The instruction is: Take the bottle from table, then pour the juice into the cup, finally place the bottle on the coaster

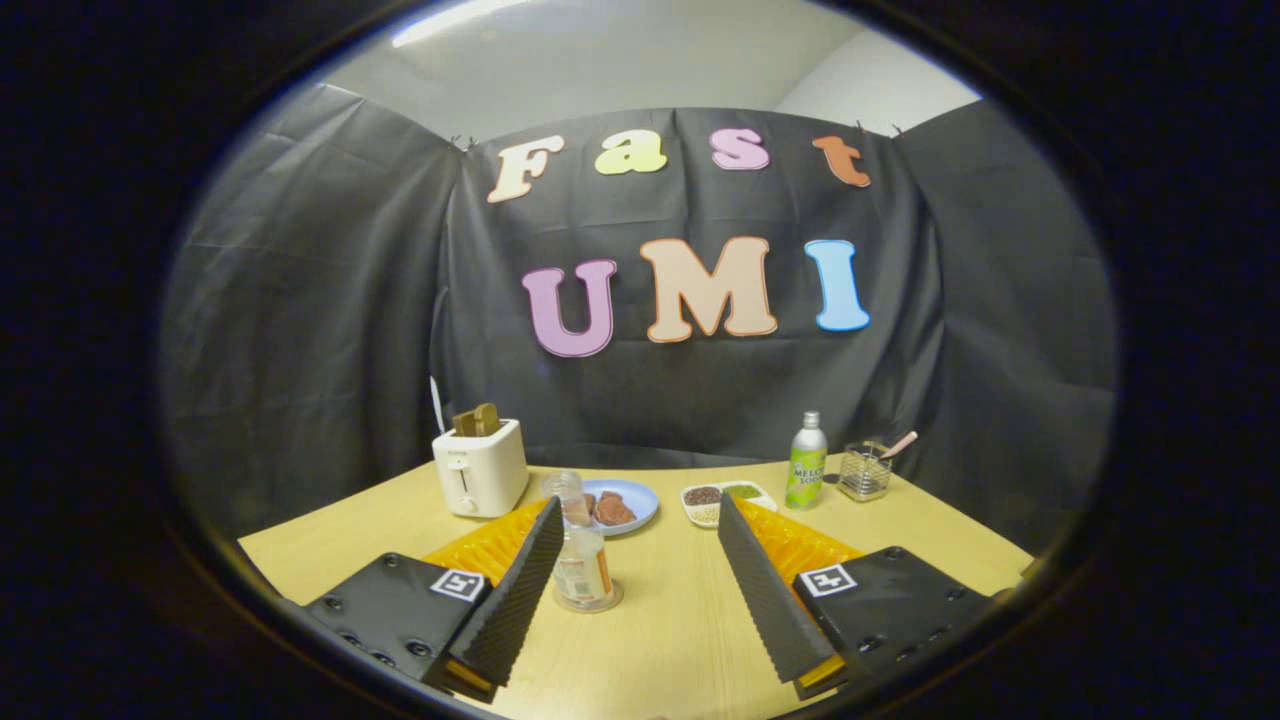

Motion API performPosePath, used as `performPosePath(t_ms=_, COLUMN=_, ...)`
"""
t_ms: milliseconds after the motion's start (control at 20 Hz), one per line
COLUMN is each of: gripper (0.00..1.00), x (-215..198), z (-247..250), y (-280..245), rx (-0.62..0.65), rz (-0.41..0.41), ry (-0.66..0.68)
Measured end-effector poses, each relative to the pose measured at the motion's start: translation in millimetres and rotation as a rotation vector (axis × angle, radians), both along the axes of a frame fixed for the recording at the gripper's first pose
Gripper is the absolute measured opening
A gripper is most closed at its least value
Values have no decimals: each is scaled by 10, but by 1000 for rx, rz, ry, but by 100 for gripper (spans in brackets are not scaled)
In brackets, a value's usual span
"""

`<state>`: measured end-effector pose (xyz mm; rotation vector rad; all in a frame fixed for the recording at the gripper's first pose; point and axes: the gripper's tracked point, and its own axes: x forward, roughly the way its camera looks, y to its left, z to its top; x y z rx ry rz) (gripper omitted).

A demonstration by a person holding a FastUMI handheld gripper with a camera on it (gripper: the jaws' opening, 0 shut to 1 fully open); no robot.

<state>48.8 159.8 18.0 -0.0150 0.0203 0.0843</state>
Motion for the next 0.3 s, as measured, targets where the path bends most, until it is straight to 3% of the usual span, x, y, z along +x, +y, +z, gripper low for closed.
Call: performPosePath(t_ms=300, gripper=98, x=-299, z=254, y=-389, rx=-34, rz=-62, ry=-36)
